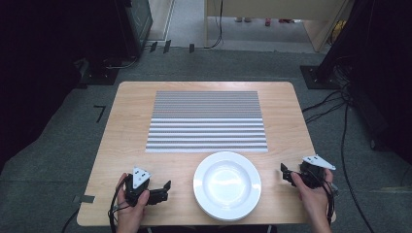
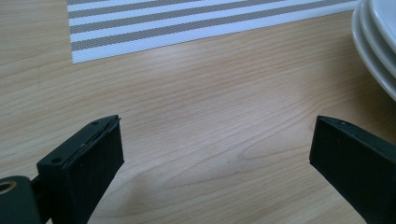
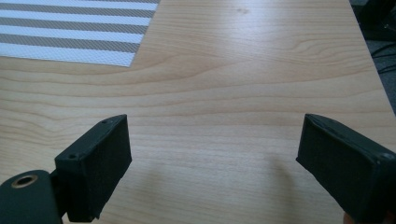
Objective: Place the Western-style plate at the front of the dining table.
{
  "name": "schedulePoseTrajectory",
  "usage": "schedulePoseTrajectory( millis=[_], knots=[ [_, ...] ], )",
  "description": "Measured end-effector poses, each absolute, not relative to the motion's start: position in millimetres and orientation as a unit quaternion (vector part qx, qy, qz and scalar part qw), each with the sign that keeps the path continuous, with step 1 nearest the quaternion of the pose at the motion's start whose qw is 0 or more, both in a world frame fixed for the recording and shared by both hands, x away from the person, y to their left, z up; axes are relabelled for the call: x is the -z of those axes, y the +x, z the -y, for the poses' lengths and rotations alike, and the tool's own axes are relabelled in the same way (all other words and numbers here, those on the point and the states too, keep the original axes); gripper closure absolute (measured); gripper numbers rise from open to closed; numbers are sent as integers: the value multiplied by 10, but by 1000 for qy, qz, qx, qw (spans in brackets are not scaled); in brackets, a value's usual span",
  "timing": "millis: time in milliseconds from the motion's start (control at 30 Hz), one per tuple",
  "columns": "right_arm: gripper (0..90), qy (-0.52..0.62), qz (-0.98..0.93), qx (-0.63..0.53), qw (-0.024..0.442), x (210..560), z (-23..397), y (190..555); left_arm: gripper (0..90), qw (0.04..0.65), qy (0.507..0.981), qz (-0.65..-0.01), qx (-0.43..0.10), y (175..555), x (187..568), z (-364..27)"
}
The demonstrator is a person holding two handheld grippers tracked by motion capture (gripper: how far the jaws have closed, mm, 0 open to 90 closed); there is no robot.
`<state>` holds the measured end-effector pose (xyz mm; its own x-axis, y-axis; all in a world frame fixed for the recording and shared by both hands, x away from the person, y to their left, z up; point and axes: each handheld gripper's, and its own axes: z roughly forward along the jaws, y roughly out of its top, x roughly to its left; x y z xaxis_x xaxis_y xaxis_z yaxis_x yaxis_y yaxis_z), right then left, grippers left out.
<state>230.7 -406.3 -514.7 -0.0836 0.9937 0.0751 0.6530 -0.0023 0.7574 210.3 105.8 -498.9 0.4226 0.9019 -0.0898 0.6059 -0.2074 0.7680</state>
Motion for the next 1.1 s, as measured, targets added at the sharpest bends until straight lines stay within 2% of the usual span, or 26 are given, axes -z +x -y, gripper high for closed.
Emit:
schedulePoseTrajectory(
  millis=[1100],
  knots=[
    [96, 579, -676, -389, 238, 4948, 3592, 2122, 28, 416, 762, -470, -156, 2032, 4963, -759]
  ],
)
